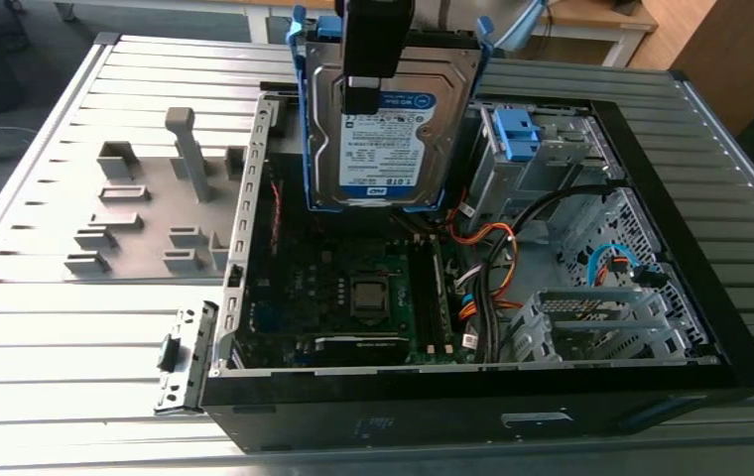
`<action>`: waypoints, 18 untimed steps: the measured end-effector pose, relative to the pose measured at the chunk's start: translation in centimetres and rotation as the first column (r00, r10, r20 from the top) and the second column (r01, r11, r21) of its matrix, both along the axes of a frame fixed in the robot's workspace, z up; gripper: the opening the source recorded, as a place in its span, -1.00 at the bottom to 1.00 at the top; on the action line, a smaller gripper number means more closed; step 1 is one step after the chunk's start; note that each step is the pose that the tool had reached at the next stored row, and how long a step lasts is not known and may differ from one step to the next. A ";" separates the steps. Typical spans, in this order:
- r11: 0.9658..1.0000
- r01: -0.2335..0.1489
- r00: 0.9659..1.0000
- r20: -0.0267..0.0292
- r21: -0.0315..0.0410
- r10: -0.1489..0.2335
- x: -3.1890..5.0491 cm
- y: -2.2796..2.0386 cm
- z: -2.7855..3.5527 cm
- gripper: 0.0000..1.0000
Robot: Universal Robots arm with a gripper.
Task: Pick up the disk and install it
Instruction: 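Pick up the disk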
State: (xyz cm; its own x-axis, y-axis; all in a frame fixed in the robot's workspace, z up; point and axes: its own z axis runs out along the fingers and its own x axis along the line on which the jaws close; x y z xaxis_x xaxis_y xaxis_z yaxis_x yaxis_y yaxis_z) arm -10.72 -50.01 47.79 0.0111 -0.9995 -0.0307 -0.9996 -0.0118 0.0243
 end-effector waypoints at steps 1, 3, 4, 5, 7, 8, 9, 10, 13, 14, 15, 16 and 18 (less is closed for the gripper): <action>1.000 0.000 1.000 0.000 0.000 0.000 0.00 -0.11 0.00 -0.27; 1.000 0.000 1.000 0.000 0.000 0.000 0.00 -0.31 0.00 -0.27; 1.000 0.000 1.000 0.000 0.000 0.000 0.00 -0.41 0.00 -0.27; 1.000 0.000 1.000 0.000 0.000 0.000 0.00 -0.52 0.00 -0.27; 1.000 0.000 1.000 0.000 0.000 0.000 -0.01 -0.73 0.00 -0.27; 1.000 0.000 1.000 0.000 0.000 0.000 0.00 -0.82 0.00 -0.27; 1.000 0.000 1.000 0.000 0.000 0.000 0.00 -0.92 0.00 -0.27; 1.000 0.000 1.000 0.000 0.000 0.000 0.00 -1.02 0.00 -0.27; 1.000 0.000 1.000 0.000 0.000 0.000 0.00 -1.49 0.00 -0.27; 1.000 0.000 1.000 0.000 0.000 0.000 0.00 -1.65 0.00 -0.27; 1.000 0.000 1.000 0.000 0.000 0.000 0.00 -1.82 0.00 -0.27; 1.000 0.000 1.000 0.000 0.000 0.000 0.00 -2.01 -0.01 -0.27; 1.000 0.000 1.000 0.000 0.000 0.000 -0.01 -2.41 -0.01 -0.27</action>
